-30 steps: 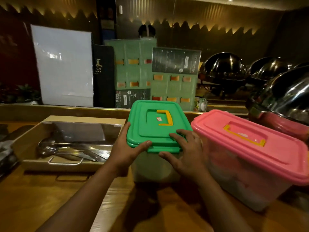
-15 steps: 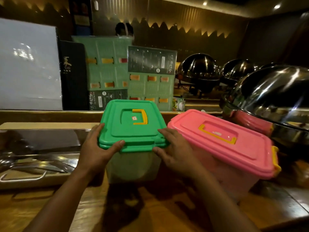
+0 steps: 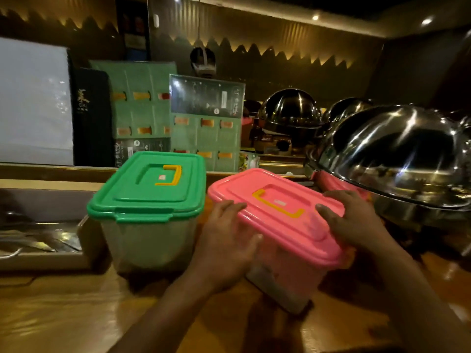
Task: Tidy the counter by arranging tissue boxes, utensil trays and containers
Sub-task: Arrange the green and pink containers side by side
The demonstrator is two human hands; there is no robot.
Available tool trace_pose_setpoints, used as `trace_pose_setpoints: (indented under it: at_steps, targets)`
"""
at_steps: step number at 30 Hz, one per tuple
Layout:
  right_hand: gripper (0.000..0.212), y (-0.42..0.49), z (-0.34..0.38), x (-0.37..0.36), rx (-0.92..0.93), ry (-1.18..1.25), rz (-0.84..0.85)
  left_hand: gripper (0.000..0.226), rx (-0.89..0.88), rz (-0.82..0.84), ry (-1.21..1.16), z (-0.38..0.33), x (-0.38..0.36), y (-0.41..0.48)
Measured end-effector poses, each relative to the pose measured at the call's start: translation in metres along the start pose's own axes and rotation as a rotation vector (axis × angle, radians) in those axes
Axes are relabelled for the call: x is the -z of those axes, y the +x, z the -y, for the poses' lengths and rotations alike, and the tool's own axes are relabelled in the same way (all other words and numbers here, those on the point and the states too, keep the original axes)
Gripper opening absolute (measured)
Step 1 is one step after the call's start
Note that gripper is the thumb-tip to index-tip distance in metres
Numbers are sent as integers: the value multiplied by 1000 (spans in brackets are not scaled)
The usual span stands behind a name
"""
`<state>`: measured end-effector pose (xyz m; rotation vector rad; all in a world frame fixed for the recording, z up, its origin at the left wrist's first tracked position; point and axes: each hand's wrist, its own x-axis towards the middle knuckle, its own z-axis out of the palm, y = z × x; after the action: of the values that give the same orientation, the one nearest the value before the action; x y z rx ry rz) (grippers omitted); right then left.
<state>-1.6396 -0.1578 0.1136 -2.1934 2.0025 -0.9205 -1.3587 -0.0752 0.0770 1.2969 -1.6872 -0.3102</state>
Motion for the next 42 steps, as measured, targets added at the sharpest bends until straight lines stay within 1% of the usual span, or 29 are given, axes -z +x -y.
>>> trace_pose_setpoints:
  at_steps: [2,5,7,9,12,15,17,19,20,22,24,25,26,28,31,32,34,35,39,42]
  targets:
    - [42,6,-29,2,-10,4,59,88,82,72,6,-25,-42,-10]
    - [35,12,-58,0,45,84,151,112,247,198,62,-60,-86,-22]
    - [29,13,-68,0,97,153,182,125,344,246,87,-80,-105,-26]
    - [22,13,-74,-3,115,208,175,137,393,268,121,-88,-115,-27]
    - [13,13,-80,-5,96,285,109,154,450,263,139,-92,-125,-23]
    - [17,7,-79,-8,63,321,50,164,480,229,122,-84,-127,-16]
    - [17,-4,-76,-8,88,319,29,167,464,182,140,-70,-123,-11]
    - [15,-14,-72,-6,140,300,25,169,411,130,134,-47,-113,-2]
    - [14,-18,-70,-6,153,296,26,169,365,114,108,-35,-105,3]
    - [13,-28,-65,-7,161,285,30,158,236,107,25,-10,-87,13]
    - [21,-39,-58,-13,178,261,17,141,144,118,-155,10,-69,18]
    - [27,-45,-54,-16,190,248,12,134,133,109,-228,19,-62,19]
    - [34,-51,-48,-19,195,234,14,131,143,83,-266,24,-55,19]
    - [45,-60,-38,-24,200,201,4,130,216,15,-370,32,-48,15]
    - [49,-69,-23,-34,214,185,-63,128,349,-46,-593,34,-45,8]
    - [50,-71,-20,-38,209,182,-85,121,359,-49,-618,33,-45,8]
    - [54,-74,-16,-47,198,200,-129,98,338,-30,-651,32,-44,12]
    - [59,-76,-15,-50,188,227,-143,93,320,-9,-658,31,-41,15]
    - [83,-79,-16,-58,136,382,-175,106,278,133,-697,36,-32,24]
    - [82,-74,-19,-65,111,451,-173,105,257,155,-698,44,-37,30]
